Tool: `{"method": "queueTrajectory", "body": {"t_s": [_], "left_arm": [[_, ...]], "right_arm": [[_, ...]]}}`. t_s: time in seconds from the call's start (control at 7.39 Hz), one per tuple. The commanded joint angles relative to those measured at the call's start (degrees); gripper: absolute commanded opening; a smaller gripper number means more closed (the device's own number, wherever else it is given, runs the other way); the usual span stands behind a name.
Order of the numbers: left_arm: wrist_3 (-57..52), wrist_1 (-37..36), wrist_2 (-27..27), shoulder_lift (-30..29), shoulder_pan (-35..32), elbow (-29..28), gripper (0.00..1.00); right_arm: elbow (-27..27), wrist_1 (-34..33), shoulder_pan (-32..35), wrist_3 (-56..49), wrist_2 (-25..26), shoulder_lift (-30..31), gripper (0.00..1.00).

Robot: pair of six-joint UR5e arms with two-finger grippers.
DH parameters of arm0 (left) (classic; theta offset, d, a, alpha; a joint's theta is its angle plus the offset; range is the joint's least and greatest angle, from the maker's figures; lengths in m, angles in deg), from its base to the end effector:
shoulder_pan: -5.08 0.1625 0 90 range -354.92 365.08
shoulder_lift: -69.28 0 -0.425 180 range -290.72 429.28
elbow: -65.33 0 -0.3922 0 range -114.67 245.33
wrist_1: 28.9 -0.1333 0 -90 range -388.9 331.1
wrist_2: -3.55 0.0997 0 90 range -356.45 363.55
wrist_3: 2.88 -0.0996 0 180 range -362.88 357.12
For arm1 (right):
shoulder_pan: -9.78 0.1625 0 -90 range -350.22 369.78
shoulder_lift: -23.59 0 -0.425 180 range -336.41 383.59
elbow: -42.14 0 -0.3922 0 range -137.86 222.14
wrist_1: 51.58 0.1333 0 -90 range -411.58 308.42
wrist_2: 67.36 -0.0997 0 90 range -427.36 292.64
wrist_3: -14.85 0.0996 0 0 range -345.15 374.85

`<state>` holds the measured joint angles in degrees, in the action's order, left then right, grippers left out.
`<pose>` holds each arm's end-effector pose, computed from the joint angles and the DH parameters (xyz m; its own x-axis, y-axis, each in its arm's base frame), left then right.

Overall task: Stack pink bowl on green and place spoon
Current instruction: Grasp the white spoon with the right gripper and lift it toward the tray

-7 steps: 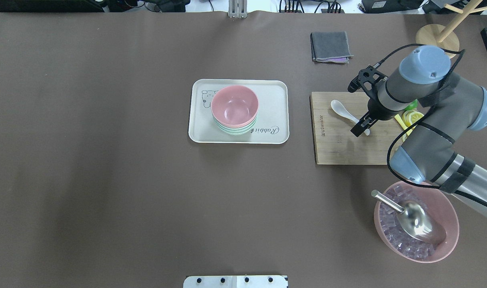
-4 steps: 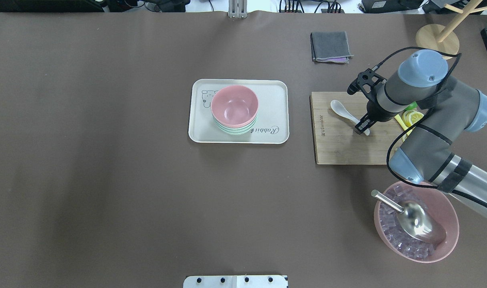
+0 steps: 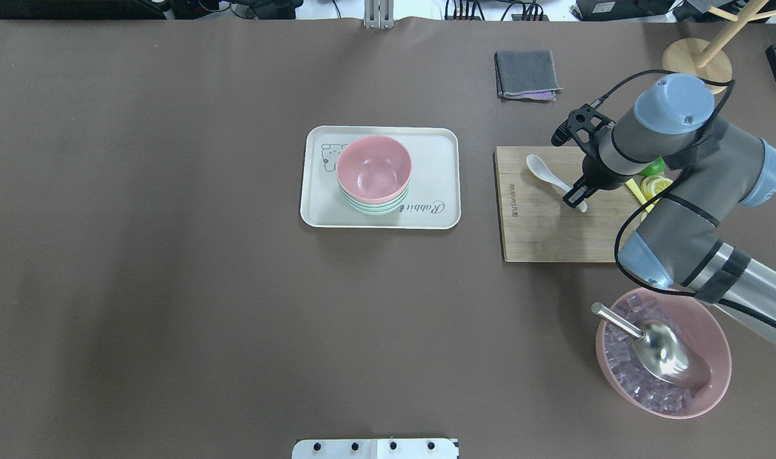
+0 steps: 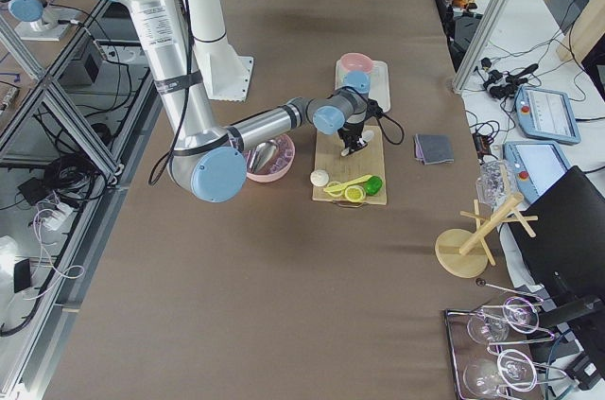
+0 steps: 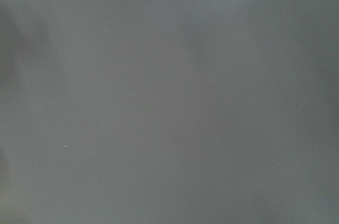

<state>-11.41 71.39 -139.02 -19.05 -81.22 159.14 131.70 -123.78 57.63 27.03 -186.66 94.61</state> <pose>-0.0225 -0.4924 0.6103 0.5796 0.3520 -0.7350 -0.1507 0.9326 0.3279 -0.3680 -0.5326 0.4506 0.5558 -0.6562 0.5104 0.4330 0.7526 0.4961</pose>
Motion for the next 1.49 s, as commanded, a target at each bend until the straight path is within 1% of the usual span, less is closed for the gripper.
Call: {"method": "queueTrajectory", "body": {"t_s": [0.0, 0.14, 0.27, 0.41, 0.54, 0.68, 0.81, 0.95, 1.08, 1.22, 1.35], "left_arm": [[0.2, 0.0, 0.0, 0.0, 0.1, 0.1, 1.00], [0.3, 0.0, 0.0, 0.0, 0.1, 0.0, 1.00], [0.3, 0.0, 0.4, 0.2, 0.0, -0.4, 1.00], [0.6, -0.5, 1.2, 2.4, -0.1, -0.7, 1.00], [4.7, -1.5, 3.5, 4.4, -1.1, -0.4, 1.00], [9.1, -2.8, 3.9, 4.7, -3.6, 1.0, 1.00], [9.0, -7.7, 4.1, 4.4, -4.0, 2.9, 1.00], [8.8, -11.0, 4.8, 5.2, -5.3, 6.4, 1.00], [8.8, -11.1, 6.2, 6.8, -5.5, 8.4, 1.00], [8.8, -11.1, 6.2, 6.9, -5.5, 8.6, 1.00], [8.8, -11.1, 6.3, 7.0, -5.5, 8.6, 1.00]], "right_arm": [[0.0, -0.7, 0.7, 0.7, -0.1, -0.9, 0.01], [0.0, -1.3, 1.0, 2.6, -0.1, -1.6, 0.00], [0.0, -2.0, 1.1, 6.8, -0.1, -3.2, 0.00], [0.2, -4.6, 1.1, 10.0, -0.1, -5.7, 0.00], [0.4, -8.4, 1.0, 13.5, -0.1, -8.9, 0.00], [0.9, -11.4, 0.8, 17.7, -0.1, -11.8, 0.00], [1.3, -13.5, 0.7, 22.0, -0.1, -14.6, 0.00], [1.3, -15.6, 0.3, 25.3, 0.0, -17.7, 0.00], [0.5, -18.8, -0.9, 27.5, 0.5, -22.0, 0.00], [-0.4, -21.6, -2.2, 29.2, 0.9, -25.6, 0.00], [-1.7, -22.5, -4.4, 33.5, 2.6, -28.6, 0.00]]}}
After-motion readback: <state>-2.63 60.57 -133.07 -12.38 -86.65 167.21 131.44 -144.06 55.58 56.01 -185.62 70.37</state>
